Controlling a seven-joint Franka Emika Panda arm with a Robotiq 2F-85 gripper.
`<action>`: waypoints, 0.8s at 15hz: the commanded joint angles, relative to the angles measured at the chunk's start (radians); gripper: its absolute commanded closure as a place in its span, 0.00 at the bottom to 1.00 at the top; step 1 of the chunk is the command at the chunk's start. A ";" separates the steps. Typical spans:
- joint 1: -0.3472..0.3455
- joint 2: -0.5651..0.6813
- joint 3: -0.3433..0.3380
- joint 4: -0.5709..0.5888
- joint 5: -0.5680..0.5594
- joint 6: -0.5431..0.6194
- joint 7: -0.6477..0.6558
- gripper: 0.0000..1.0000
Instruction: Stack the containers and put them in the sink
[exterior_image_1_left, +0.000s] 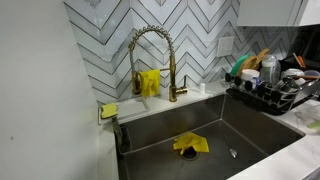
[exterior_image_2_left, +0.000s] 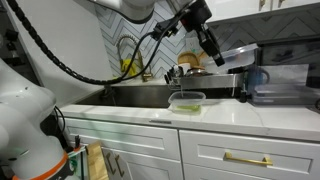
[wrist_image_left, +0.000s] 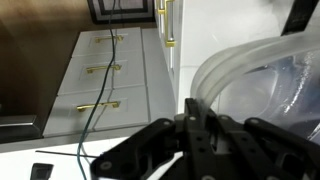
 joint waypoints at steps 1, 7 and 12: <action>-0.025 0.032 -0.011 -0.083 0.030 0.110 -0.001 0.98; -0.020 0.155 -0.036 -0.107 0.138 0.243 -0.005 0.98; -0.006 0.271 -0.041 -0.075 0.202 0.315 -0.012 0.98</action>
